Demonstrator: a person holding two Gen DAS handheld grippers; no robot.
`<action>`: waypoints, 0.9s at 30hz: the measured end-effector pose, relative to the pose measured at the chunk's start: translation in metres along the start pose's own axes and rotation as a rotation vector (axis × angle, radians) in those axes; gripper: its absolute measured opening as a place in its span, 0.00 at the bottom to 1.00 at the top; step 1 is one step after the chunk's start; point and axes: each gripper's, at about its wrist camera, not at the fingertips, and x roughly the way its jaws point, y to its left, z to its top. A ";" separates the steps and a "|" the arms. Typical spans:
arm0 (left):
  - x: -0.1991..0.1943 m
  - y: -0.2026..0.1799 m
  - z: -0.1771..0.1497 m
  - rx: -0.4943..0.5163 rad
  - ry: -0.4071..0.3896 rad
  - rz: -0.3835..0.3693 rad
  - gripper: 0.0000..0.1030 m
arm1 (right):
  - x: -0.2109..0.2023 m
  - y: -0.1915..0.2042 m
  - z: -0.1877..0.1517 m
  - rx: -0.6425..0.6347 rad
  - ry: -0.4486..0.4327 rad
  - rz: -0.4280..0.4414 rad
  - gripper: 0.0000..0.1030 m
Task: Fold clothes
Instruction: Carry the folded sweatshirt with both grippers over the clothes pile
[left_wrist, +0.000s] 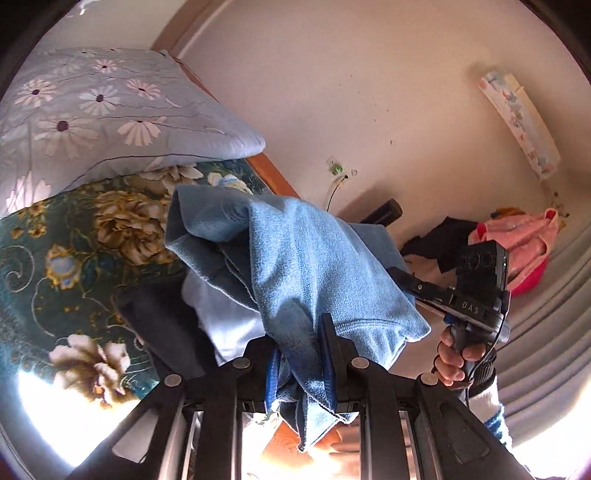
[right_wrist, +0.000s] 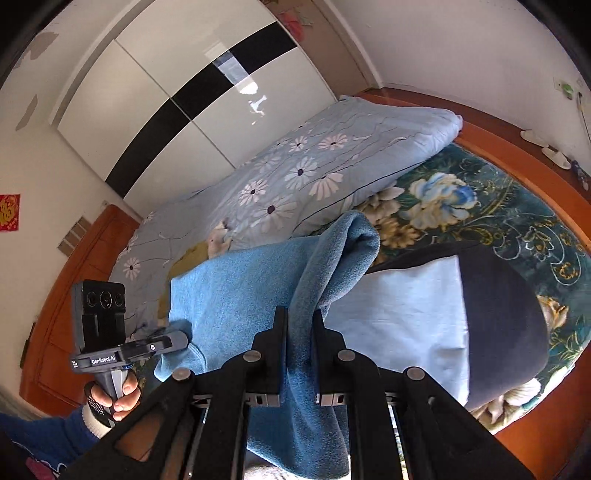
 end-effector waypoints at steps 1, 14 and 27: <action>0.012 -0.003 0.001 0.011 0.010 0.011 0.20 | -0.004 -0.012 0.002 0.012 -0.003 -0.009 0.10; 0.063 0.024 -0.020 -0.008 0.093 0.135 0.31 | 0.031 -0.123 -0.032 0.293 0.011 -0.065 0.11; 0.009 -0.008 0.010 0.091 -0.011 0.212 0.33 | -0.008 -0.093 -0.014 0.181 -0.046 -0.290 0.16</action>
